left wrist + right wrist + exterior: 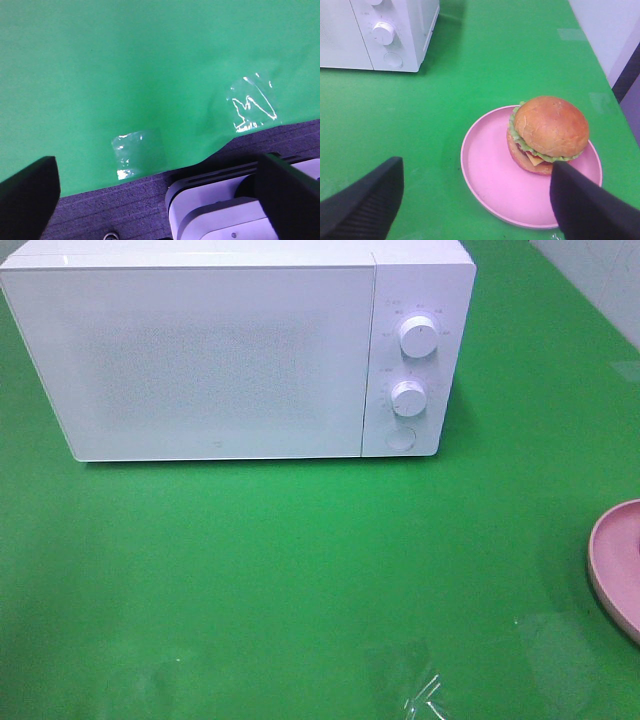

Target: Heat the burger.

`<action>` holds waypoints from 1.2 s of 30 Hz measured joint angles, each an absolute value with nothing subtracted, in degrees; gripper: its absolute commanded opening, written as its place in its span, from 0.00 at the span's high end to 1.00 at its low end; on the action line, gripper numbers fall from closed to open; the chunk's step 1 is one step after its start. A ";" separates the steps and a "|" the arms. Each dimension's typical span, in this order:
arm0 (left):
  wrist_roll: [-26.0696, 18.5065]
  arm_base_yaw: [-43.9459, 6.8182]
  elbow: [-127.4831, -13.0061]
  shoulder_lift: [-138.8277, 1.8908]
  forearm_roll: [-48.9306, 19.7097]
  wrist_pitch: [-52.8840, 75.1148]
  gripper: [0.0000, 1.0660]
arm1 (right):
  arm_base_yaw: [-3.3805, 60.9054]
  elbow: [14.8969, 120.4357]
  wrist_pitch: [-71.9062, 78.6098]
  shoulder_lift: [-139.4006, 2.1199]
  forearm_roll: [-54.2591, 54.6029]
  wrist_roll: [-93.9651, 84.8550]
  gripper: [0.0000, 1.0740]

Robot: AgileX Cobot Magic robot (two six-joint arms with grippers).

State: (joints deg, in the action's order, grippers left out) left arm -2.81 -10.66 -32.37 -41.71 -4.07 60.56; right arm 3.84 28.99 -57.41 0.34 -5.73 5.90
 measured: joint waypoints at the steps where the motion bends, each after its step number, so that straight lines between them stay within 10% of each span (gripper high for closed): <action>1: -2.81 -10.66 -30.71 -39.02 -3.44 60.50 0.08 | 3.84 28.99 -57.41 0.34 -5.73 5.90 0.29; 21: -2.81 -9.91 -29.22 -19.71 -1.09 60.45 0.08 | 3.84 28.99 -57.41 0.34 -5.73 5.90 0.29; 36: -2.81 1.78 -29.16 -0.29 -1.09 60.50 0.08 | 3.84 28.99 -57.41 0.34 -5.73 5.90 0.29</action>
